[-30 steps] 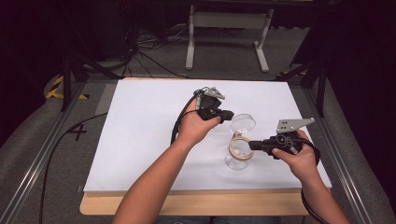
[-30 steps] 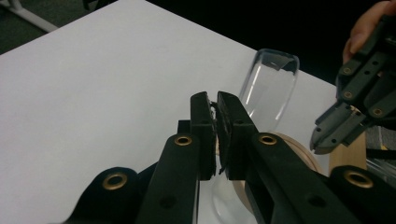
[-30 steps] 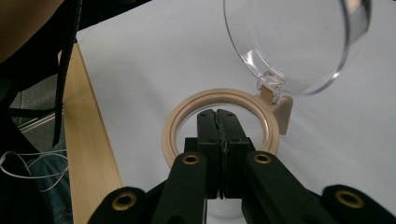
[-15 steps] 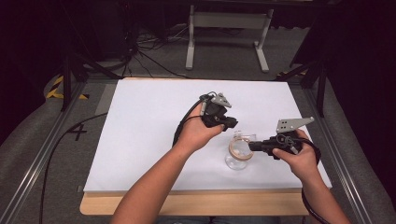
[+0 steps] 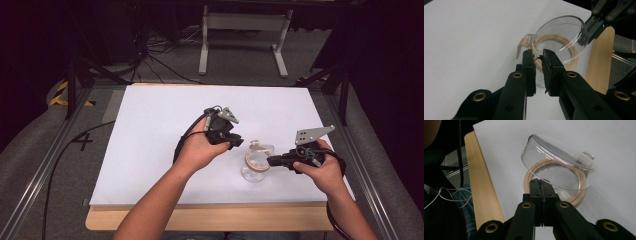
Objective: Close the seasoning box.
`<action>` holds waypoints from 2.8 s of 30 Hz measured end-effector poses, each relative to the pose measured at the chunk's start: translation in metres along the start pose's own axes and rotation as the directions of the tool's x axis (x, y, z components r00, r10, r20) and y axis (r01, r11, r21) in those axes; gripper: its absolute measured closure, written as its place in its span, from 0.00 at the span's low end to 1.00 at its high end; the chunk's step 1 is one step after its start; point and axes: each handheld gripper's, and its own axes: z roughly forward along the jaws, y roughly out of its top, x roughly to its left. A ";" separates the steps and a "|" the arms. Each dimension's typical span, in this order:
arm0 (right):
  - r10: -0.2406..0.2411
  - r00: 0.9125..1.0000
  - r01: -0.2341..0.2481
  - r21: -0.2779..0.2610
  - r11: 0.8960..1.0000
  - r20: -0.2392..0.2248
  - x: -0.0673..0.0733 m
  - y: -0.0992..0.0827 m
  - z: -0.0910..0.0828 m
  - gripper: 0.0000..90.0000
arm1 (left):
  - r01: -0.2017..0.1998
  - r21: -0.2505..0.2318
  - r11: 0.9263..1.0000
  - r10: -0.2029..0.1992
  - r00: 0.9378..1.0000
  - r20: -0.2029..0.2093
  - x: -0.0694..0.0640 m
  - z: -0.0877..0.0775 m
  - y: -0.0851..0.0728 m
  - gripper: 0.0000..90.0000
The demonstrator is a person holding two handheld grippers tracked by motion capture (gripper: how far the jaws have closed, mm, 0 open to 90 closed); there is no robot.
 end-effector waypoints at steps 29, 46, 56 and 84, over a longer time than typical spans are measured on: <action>-0.020 0.999 0.027 0.189 0.982 -0.037 0.005 -0.005 0.010 0.99 | 0.179 0.122 0.976 -0.169 0.982 -0.088 0.036 0.001 -0.092 0.85; -0.028 0.999 0.031 0.155 0.987 -0.022 0.003 -0.003 -0.006 0.96 | 0.211 0.053 0.976 -0.203 0.971 -0.124 0.039 -0.011 -0.098 0.71; 0.008 0.997 -0.009 0.004 1.000 0.072 -0.012 0.003 -0.032 0.82 | 0.259 -0.003 0.966 -0.254 0.944 -0.213 0.044 -0.029 -0.113 0.56; 0.235 0.897 -0.233 -0.052 0.971 0.375 -0.107 -0.075 -0.040 0.63 | 0.320 -0.049 0.946 -0.321 0.905 -0.278 0.080 -0.022 -0.146 0.41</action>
